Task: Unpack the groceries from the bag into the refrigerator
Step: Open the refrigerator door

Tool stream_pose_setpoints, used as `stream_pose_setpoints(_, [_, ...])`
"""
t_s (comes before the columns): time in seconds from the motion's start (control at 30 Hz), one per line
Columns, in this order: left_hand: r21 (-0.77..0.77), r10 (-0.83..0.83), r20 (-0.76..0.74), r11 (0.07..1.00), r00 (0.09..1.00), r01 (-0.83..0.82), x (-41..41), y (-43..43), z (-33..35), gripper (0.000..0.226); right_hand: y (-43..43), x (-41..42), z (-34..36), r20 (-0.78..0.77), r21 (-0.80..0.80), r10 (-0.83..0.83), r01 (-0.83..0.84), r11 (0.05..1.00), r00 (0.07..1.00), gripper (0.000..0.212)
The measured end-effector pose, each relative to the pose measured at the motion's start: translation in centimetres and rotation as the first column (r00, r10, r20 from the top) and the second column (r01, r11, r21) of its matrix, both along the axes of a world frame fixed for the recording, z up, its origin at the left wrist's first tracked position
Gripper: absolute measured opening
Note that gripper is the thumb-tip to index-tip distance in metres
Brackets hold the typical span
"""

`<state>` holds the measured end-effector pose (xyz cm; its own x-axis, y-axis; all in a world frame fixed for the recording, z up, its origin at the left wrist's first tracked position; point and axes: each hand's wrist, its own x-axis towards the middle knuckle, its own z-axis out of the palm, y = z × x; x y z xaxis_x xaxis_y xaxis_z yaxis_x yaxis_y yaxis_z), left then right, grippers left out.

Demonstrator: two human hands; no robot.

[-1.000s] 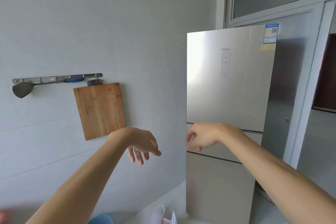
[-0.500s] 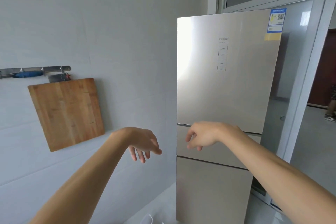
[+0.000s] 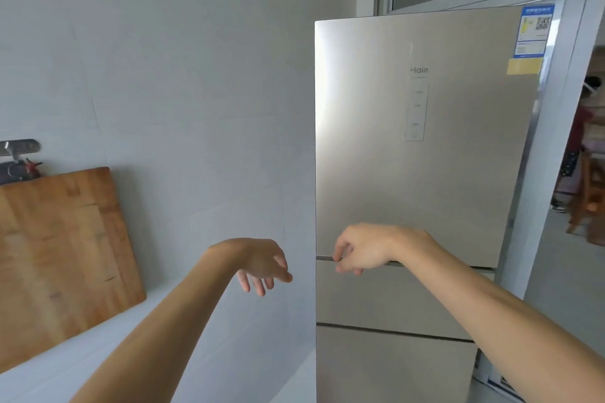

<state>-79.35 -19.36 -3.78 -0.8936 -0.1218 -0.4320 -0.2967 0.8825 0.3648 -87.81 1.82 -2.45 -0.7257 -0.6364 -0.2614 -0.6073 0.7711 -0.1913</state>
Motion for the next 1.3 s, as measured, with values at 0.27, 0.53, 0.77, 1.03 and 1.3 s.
stream_pose_setpoints(0.27, [0.048, -0.074, -0.042, 0.996, 0.996, 0.076, -9.2, -2.8, -2.3, 0.039, -3.5, -7.1, -0.7, -0.035, -0.094, -0.014, 0.011, 0.996, 0.999, 0.027])
stream_pose_setpoints(0.53, [0.129, -0.019, -0.114, 0.991, 0.993, 0.034, -17.6, -6.5, -5.8, 0.033, -8.6, -17.9, -0.8, -0.405, -0.095, 0.153, -0.208, 0.973, 0.901, 0.038])
stream_pose_setpoints(0.77, [0.19, 0.156, -0.217, 0.975, 0.964, -0.115, -22.2, -10.7, -8.4, 0.024, -15.8, -25.3, 1.4, -0.773, 0.38, 0.438, -0.218, 0.899, 0.459, 0.03])
stream_pose_setpoints(1.03, [0.142, 0.366, -0.612, 0.923, 0.701, -0.358, -24.3, -12.2, -10.0, 0.042, -19.1, -26.7, -1.2, -0.738, 0.625, 0.461, 0.243, 0.742, 0.493, 0.041])
stream_pose_setpoints(1.3, [0.172, 0.297, -0.484, 0.954, 0.823, -0.244, -24.1, -14.7, -11.9, 0.046, -19.3, -23.9, -1.6, -0.739, 0.598, 0.411, 0.237, 0.766, 0.534, 0.038])
